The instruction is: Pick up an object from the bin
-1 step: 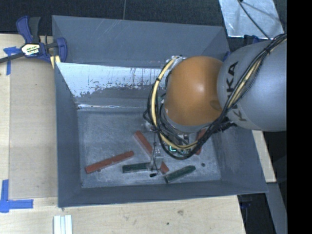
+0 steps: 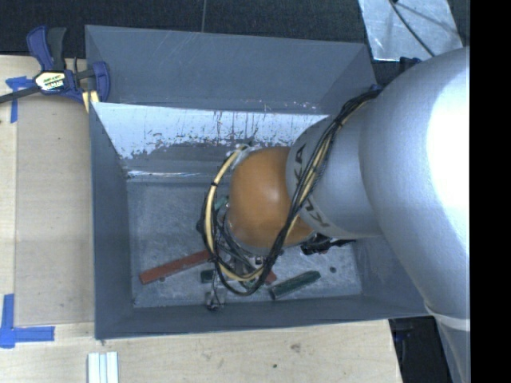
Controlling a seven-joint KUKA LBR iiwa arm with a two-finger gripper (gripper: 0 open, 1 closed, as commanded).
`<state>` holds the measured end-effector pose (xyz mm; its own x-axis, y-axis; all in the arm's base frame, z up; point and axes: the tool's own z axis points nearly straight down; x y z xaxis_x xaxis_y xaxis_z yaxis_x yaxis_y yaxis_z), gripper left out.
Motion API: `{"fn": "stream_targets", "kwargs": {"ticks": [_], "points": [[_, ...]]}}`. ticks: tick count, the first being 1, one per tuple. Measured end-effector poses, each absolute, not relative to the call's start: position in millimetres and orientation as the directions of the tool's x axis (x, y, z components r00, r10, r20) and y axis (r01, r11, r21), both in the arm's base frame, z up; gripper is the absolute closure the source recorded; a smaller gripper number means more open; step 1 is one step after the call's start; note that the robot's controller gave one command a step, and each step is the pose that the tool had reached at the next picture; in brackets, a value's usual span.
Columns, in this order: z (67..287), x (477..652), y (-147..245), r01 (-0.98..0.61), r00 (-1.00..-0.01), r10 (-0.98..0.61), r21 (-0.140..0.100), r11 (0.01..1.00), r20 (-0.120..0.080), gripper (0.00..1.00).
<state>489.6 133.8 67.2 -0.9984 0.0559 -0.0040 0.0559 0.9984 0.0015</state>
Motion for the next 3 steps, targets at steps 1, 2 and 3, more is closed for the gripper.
{"fn": "stream_targets", "kwargs": {"ticks": [1, 2, 3], "points": [[69.8, 489.5, 132.8, 0.058, -0.998, 0.058, 0.001, 0.998, -0.003, 1.00], [70.0, 489.7, 132.7, 0.058, -0.998, 0.058, 0.001, 0.998, -0.004, 0.00], [69.8, 489.6, 132.6, 0.058, -0.998, 0.058, 0.001, 0.998, -0.003, 1.00]]}}
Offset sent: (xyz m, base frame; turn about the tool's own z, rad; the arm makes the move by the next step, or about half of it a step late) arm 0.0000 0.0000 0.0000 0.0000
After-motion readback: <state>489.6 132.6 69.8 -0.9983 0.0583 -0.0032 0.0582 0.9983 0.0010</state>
